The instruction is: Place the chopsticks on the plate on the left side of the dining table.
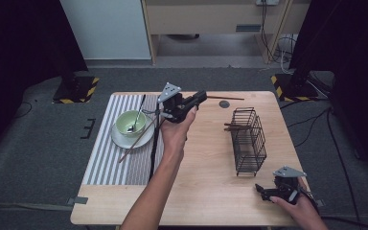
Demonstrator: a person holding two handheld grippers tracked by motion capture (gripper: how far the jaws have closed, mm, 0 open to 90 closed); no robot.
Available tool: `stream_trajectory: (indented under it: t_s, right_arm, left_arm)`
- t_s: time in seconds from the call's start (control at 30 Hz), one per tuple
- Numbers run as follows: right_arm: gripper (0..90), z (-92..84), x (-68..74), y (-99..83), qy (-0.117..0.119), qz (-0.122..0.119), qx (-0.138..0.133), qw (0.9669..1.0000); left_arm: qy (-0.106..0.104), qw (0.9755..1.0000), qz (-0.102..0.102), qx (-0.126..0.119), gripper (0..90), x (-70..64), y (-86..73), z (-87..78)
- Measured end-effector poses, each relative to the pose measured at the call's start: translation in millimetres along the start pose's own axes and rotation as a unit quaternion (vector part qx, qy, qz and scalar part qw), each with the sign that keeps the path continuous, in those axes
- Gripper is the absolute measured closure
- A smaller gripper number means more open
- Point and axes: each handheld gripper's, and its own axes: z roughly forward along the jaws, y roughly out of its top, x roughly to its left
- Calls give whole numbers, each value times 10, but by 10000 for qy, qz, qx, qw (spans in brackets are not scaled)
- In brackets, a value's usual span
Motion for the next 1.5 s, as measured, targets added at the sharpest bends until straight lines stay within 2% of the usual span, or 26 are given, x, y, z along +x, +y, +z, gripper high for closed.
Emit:
stream_trajectory:
  t_s: [0.1, 0.3, 1.13, 1.5]
  right_arm:
    - [3, 0, 0, 0, -1, -2, -1, 10000]
    - [3, 0, 0, 0, 3, 1, 0, 10000]
    - [4, 0, 0, 0, 0, -1, -2, 10000]
    - [4, 0, 0, 0, -1, 0, 0, 10000]
  left_arm:
    - [197, 9998, 28, -37, 839, 87, -9, -84]
    - [445, 9989, -28, -144, 838, 226, -7, -234]
    - [1005, 9947, -199, -93, 838, 711, -307, -723]
    - [1146, 9930, -269, -29, 838, 861, -428, -873]
